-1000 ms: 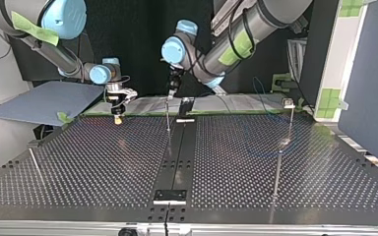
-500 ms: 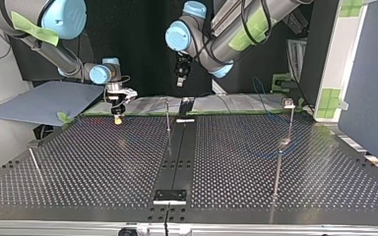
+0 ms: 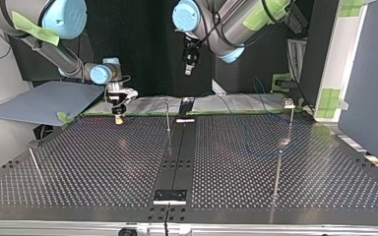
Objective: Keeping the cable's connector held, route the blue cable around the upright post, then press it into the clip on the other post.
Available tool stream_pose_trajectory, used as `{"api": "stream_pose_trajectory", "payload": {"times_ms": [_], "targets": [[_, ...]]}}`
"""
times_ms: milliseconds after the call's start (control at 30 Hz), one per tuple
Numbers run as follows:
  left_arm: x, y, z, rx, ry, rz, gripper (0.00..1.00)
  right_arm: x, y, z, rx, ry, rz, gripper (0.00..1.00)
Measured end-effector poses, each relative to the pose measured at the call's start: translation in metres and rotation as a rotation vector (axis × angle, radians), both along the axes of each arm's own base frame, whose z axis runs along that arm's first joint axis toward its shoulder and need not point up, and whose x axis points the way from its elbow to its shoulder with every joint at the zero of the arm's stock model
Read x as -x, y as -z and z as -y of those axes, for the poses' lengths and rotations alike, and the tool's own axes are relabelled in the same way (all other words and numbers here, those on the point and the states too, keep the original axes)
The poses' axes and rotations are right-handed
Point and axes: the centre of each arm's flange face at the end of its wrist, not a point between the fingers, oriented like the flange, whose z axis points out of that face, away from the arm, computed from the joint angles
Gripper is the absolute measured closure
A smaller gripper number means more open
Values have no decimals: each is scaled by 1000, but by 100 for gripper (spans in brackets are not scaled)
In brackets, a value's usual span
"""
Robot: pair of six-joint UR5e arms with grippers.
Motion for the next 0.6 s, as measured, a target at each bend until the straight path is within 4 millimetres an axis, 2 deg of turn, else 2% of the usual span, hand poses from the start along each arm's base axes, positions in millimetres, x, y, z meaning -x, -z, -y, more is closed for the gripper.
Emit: {"api": "stream_pose_trajectory", "payload": {"times_ms": [300,600], "targets": [[25,-17,-25,16,-32,40,0,-2,0,-1,-2,-7,1,100],[44,-31,-42,110,-47,88,0,-1,0,-1,0,-7,6,100]]}}
